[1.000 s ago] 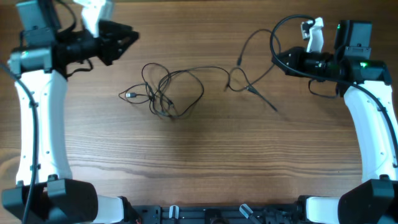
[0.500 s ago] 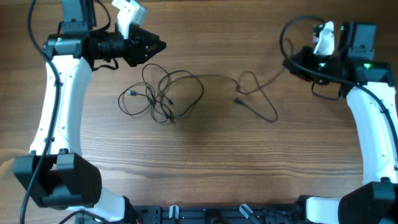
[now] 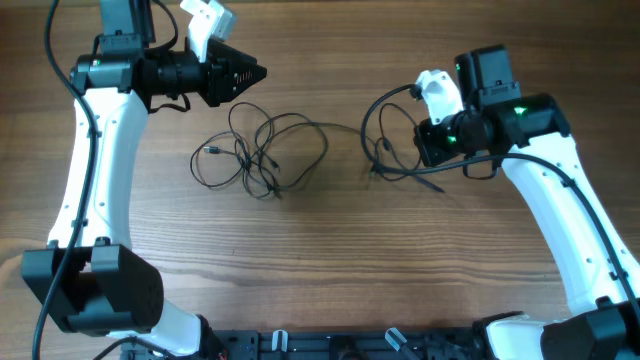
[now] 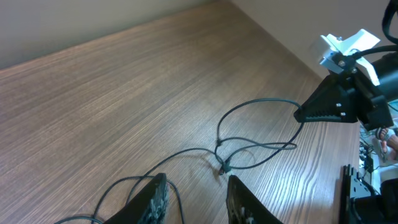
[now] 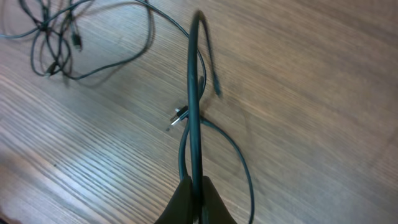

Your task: Untangle cables

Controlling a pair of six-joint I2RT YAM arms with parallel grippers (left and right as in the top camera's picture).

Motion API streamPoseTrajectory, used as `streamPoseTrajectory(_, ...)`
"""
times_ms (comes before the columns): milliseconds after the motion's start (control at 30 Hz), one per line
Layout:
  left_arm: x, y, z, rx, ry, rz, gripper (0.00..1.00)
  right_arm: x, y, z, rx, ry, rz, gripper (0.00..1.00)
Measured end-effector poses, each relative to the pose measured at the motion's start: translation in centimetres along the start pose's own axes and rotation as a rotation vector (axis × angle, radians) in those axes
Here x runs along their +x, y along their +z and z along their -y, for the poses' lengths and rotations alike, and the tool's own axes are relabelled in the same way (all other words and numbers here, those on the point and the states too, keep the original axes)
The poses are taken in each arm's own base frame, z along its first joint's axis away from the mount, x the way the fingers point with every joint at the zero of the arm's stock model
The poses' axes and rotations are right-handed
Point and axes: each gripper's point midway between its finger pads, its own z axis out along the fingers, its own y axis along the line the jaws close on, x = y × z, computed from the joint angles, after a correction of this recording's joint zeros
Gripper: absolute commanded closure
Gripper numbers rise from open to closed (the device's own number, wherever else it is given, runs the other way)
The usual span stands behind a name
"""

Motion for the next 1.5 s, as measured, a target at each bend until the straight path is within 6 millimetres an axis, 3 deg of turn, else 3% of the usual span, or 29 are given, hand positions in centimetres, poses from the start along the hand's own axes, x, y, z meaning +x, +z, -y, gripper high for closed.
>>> streamPoseTrajectory(133,0.2,0.0,-0.1,-0.008,-0.006,-0.008,0.68,0.5,0.0,0.7,0.053,0.017,-0.025,0.94)
streamPoseTrajectory(167,0.2,0.0,-0.1,-0.008,-0.006,-0.008,0.68,0.6,-0.1,0.8,0.059,0.024,-0.031,0.87)
streamPoseTrajectory(233,0.2,0.0,-0.2,-0.011,-0.006,-0.01,0.68,0.8,-0.1,1.0,0.073,0.053,-0.038,0.64)
streamPoseTrajectory(267,0.2,0.0,-0.2,-0.011,-0.006,-0.01,0.68,0.9,-0.1,1.0,0.076,0.065,-0.041,0.42)
streamPoseTrajectory(300,0.2,0.0,-0.2,-0.011,-0.006,-0.01,0.69,1.0,0.1,1.2,0.079,0.083,-0.051,0.39)
streamPoseTrajectory(600,0.5,0.0,0.0,-0.007,-0.021,-0.019,0.69,3.3,6.3,2.1,0.046,0.16,-0.247,0.36)
streamPoseTrajectory(700,0.5,0.0,0.0,-0.007,-0.021,-0.019,0.68,4.1,6.3,0.6,-0.035,0.155,-0.286,0.42)
streamPoseTrajectory(900,0.5,0.0,0.0,-0.006,-0.021,-0.019,0.68,5.0,5.8,-2.6,-0.204,0.097,-0.323,0.35)
streamPoseTrajectory(1033,0.5,0.0,0.0,-0.006,-0.022,-0.019,0.68,5.2,5.5,-3.6,-0.256,0.088,-0.331,0.4)
streamPoseTrajectory(1233,0.5,0.0,0.0,-0.006,-0.022,-0.019,0.68,6.9,6.6,-5.1,-0.297,0.066,-0.372,0.39)
streamPoseTrajectory(1500,0.5,0.0,-0.1,-0.01,-0.02,-0.021,0.7,5.8,7.7,-6.4,-0.289,-0.005,-0.326,0.39)
